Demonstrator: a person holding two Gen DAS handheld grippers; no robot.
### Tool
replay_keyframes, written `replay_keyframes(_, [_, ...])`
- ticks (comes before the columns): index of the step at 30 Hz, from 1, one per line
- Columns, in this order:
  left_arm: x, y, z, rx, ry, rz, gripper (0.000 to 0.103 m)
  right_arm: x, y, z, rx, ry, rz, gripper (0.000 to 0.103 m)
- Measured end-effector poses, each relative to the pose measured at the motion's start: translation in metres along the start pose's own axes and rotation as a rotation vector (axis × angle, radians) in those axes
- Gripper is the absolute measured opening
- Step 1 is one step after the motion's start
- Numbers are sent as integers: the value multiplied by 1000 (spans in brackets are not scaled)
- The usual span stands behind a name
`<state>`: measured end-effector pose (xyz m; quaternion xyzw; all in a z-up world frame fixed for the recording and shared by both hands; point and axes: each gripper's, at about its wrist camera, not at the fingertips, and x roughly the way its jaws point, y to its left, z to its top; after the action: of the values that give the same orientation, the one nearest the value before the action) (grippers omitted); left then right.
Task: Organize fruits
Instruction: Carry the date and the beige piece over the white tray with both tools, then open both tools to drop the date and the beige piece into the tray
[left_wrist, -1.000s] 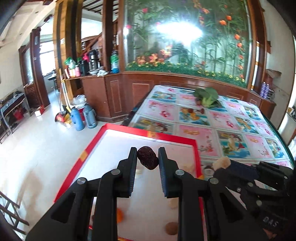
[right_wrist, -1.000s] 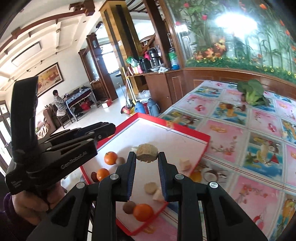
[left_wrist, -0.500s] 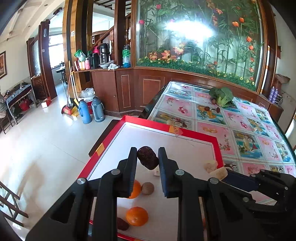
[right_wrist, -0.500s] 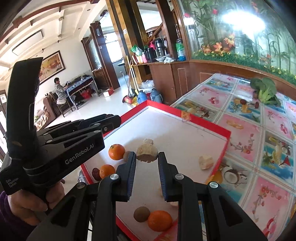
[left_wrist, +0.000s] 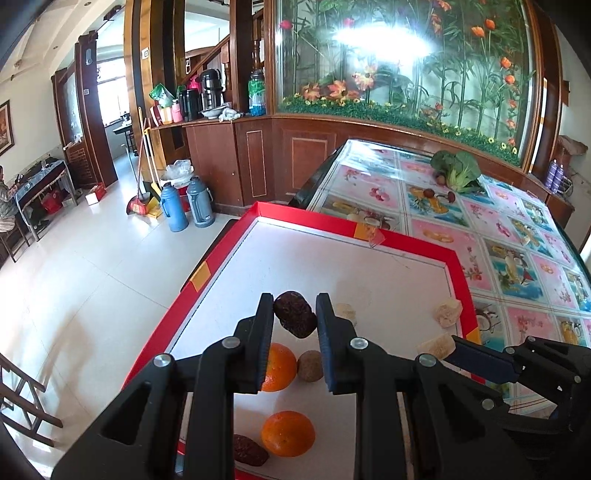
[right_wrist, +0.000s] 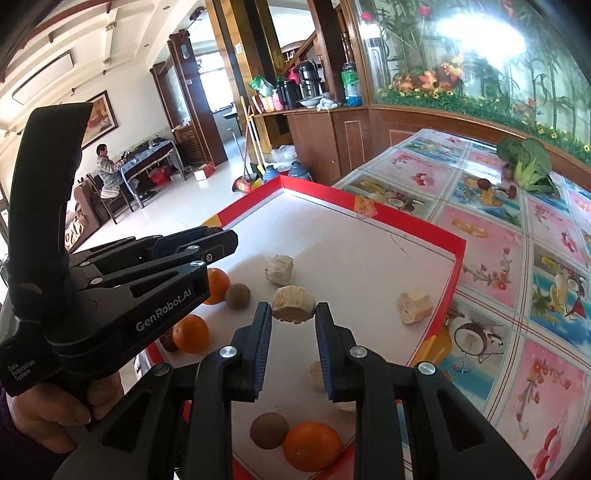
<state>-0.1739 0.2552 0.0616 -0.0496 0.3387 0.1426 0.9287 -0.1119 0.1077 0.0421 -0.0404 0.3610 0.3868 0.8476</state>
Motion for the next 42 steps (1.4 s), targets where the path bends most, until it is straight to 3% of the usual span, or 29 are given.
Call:
replay_keyframes(18, [25,-13,-8,56,66,9,25,17,-20,-11,84,76,-14,24])
replay_keyframes(27, [27,-23,-8,92,80,58,26,-5,-32,-11,99,34,-22,32])
replay_keyframes(28, [25,-24,-8,94,78,61,29,-11,-32,-10,97,20,-39,33])
replay_keyframes(31, [14,-27,-6,94,47,76,51,-25,-35,-10,93,-22,-76,36])
replay_keyframes(34, [-3,-30,-1,98,-4,97,66,-38,-36,-10,106,-48,-80,37])
replay_keyframes(37, [-22,-33,2,103,-60,114,88,-55,-31,-11,94,-90,-95,42])
replay_keyframes(42, [-61,-39,3,95,-141,120,100,-82,-19,-15,64,-159,-120,50])
